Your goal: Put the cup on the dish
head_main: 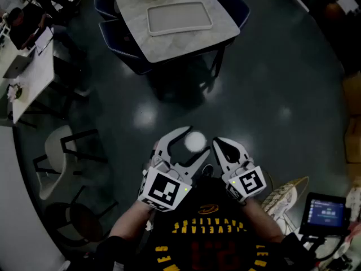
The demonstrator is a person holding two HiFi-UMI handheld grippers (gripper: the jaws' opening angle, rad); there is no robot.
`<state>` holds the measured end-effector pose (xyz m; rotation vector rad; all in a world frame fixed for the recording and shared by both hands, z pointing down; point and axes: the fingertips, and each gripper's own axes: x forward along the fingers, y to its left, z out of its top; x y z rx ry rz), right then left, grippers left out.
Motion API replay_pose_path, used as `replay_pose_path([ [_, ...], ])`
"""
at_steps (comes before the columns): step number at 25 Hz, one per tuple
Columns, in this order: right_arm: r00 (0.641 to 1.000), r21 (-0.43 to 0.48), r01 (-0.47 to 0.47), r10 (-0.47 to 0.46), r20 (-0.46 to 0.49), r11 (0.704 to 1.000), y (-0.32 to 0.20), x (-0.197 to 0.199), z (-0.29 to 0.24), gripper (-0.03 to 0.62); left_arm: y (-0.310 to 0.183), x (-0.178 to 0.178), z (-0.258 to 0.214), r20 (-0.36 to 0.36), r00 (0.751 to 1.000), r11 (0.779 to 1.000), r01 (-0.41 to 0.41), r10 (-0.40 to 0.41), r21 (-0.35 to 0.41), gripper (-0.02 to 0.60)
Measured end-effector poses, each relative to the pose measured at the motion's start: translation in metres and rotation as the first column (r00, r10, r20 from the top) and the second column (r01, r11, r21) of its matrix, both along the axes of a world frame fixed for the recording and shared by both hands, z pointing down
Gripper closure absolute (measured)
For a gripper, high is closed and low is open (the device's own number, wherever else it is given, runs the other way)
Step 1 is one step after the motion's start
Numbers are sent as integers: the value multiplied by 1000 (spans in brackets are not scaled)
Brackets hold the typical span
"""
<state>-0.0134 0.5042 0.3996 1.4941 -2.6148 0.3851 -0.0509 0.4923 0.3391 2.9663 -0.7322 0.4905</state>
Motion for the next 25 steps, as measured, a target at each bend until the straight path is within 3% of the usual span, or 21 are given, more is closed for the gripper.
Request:
replay_pose_path([
  [6,999,28,28,-27,-44,999,20,14,-10,589,22,13,11,-6,999,996,38,-39,-76,313],
  [12,1000,28,-4,5,-19,1000,40,26,-26,588,34,20,-15,-6,999,999,41,-41,-36,313],
  [15,999,74,10,-8,-34,997,42,27,-34,585,35,26,-24,0,999,999,37,-37,-15,313],
  [19,997,146,73,-67,-47,987,51,23,-50,398,39,36,-37,-5,999,999,35,-35,-10,313],
  [21,992,165,115,-104,-72,979,52,21,-56,353,41,45,-39,-4,999,999,35,-35,-13,313],
  [25,981,192,183,-167,-97,964,56,22,-66,336,49,69,-41,7,999,999,36,-36,-19,313],
])
